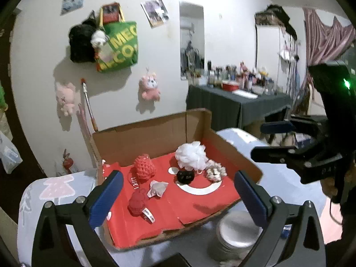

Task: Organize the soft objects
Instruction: 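Withdraw both grippers from the box toward the remaining items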

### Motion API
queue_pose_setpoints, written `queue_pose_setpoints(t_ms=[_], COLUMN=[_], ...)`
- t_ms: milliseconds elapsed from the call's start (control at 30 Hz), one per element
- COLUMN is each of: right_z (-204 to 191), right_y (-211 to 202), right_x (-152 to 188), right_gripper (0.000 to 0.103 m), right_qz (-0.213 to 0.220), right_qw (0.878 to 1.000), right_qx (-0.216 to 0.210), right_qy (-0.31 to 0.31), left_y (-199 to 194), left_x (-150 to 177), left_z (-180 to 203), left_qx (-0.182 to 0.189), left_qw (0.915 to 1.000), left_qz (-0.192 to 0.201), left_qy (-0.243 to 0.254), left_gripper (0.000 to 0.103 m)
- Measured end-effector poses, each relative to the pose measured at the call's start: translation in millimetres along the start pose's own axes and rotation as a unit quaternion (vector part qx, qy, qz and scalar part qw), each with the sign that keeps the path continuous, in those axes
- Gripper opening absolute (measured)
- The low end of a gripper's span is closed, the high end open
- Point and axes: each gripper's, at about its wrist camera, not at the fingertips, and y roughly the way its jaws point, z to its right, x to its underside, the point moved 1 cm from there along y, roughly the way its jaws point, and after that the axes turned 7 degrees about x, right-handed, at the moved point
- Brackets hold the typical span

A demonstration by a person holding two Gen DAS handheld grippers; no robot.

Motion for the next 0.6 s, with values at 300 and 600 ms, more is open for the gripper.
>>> queue_pose_setpoints(t_ms=[300, 600], right_z=[-25.1, -51.1], right_y=[-76.0, -92.8], right_x=[51.2, 125.2], right_gripper=[0.081, 0.084], right_qz=[0.079, 0.123], right_qw=[0.995, 0.984], right_qx=[0.063, 0.126], right_qy=[0.005, 0.029], left_y=[-58.5, -78.1], left_x=[38.0, 105.5], left_z=[34.4, 58.8], left_qx=[-0.032, -0.057], left_qw=[0.9976, 0.9921], left_qz=[0.062, 0.103], left_qy=[-0.005, -0.045], left_gripper=[0.103, 0.103])
